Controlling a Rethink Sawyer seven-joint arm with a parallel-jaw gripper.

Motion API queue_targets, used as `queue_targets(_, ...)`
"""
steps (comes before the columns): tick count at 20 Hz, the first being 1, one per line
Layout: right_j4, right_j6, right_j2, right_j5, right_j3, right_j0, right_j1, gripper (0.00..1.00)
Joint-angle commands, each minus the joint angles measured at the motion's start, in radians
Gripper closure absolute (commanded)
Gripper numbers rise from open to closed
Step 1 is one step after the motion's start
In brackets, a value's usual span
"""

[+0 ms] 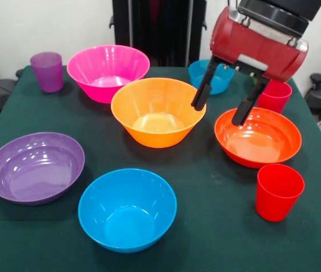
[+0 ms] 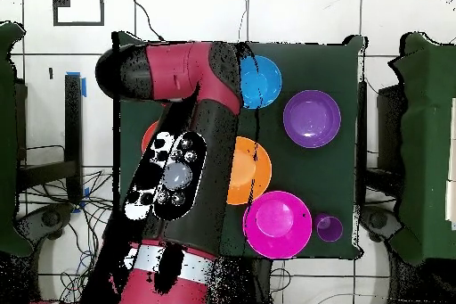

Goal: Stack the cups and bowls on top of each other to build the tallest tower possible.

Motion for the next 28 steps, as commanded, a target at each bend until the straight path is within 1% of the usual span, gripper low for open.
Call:
queue_targets(1, -0.109, -0.073, 0.114, -0.072, 0.123, -0.013, 0.063, 0.00)
queue_targets(3, -0.122, -0.098, 0.121, -0.077, 0.127, -0.019, 0.059, 0.00)
queue_targets(7, -0.140, -0.087, 0.119, -0.088, 0.128, -0.022, 0.066, 0.00)
queue_targets(15, -0.177, -0.125, 0.145, -0.098, 0.155, -0.040, 0.049, 0.00)
queue_targets(18, -0.191, -0.136, 0.147, -0.071, 0.154, -0.041, 0.049, 0.00)
queue_targets(22, -0.186, -0.128, 0.144, 0.002, 0.154, -0.040, 0.051, 0.00)
queue_targets(28, -0.195, -0.119, 0.147, -0.018, 0.151, -0.038, 0.063, 0.00)
